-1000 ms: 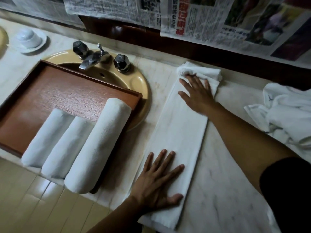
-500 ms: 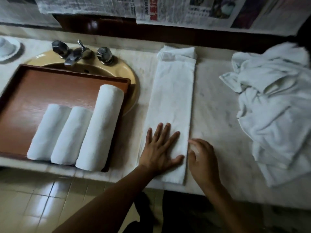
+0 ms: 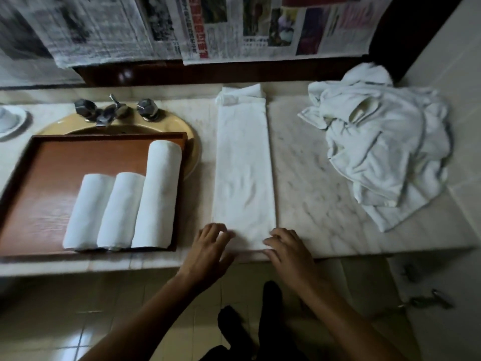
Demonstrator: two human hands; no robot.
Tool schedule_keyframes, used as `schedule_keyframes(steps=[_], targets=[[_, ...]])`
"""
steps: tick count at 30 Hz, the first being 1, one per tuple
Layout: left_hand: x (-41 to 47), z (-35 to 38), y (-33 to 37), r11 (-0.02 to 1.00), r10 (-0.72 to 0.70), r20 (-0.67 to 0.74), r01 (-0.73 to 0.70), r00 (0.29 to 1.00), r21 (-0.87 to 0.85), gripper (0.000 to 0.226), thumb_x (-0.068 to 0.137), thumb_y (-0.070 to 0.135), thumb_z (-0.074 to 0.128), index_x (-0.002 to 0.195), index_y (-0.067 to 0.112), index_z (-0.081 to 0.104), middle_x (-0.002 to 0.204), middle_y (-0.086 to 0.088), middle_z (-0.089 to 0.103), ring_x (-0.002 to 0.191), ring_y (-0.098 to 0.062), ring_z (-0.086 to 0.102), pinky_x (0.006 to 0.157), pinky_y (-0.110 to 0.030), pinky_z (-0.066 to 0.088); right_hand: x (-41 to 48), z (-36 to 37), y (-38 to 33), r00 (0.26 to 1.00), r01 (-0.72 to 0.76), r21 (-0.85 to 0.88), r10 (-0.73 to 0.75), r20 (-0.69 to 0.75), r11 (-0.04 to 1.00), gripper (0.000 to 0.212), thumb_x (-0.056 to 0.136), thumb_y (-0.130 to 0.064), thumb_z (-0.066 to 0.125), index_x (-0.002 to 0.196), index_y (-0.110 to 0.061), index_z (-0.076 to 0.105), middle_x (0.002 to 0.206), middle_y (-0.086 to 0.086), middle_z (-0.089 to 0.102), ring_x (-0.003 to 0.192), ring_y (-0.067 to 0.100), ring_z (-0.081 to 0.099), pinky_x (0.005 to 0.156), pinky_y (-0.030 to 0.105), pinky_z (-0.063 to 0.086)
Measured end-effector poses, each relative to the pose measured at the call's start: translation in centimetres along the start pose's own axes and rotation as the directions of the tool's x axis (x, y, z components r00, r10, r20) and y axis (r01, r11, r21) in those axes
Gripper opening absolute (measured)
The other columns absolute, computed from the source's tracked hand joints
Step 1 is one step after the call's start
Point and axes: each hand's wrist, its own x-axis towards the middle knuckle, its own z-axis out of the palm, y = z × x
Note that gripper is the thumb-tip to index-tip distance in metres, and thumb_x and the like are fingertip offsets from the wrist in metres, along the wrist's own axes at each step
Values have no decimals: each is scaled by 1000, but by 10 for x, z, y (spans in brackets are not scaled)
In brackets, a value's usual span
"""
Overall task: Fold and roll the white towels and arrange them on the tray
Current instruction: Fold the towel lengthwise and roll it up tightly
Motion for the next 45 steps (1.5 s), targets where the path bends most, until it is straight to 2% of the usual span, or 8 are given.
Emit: schedule_keyframes(steps=[7,12,15,19,24,31,37,45], targets=[[-6,4,-13,985,166,7,-166,986,47,29,97,32,56,122,21,66,113,-1,63,103,-25,60,74,-34,57,0,1,13,998,12,-9,-11,64,1000,7,97,-21,68,91,-19,64,97,-5,59,92,19,57,71,35,52],[5,-5,-18,951,297,39,-299,954,80,31,85,14,79,111,19,63,102,-3,62,90,-23,59,61,-34,55,-3,-5,7,995,22,-46,-17,102,999,5,98,-16,58,94,-18,61,94,-2,58,90,21,55,69,37,49],[4,-11,-9,931,319,63,-325,946,166,36,76,17,82,107,20,65,97,-1,61,84,-21,57,65,-33,54,-3,-15,0,997,-43,21,41,66,999,5,97,-21,52,95,-20,56,95,-4,58,89,17,52,69,35,45],[1,-14,-4,940,257,111,-275,960,202,34,82,32,54,111,22,67,99,-1,64,86,-22,61,72,-35,56,-8,-14,-4,997,-71,1,71,35,997,3,94,-22,53,91,-20,52,94,-4,56,87,18,51,68,37,45],[1,-17,-4,926,242,238,-297,941,233,61,59,19,87,115,19,62,103,-2,60,88,-22,59,71,-34,56,-14,-12,-5,994,-56,-49,61,88,997,8,98,-14,54,92,-20,53,95,-4,55,88,19,50,72,36,45],[-2,-20,6,923,234,242,-293,942,248,68,49,8,81,113,21,59,105,0,54,92,-20,51,70,-32,55,-22,-14,-11,986,34,-155,-8,166,987,38,88,-14,60,125,-25,60,116,-3,57,104,21,52,83,37,48],[-2,-24,5,927,245,266,-305,932,216,74,43,6,82,110,22,55,104,2,53,91,-19,50,69,-31,53,-19,-11,-2,986,54,-159,-28,163,986,37,74,-3,78,100,-25,64,100,-7,61,90,20,58,69,33,50],[-4,-16,-4,927,205,287,-279,936,250,63,56,10,77,114,23,56,104,2,52,90,-21,52,72,-36,52,-12,-20,-9,994,2,-26,1,112,1000,31,95,-5,52,122,-15,66,118,-1,56,110,19,52,86,36,52]])
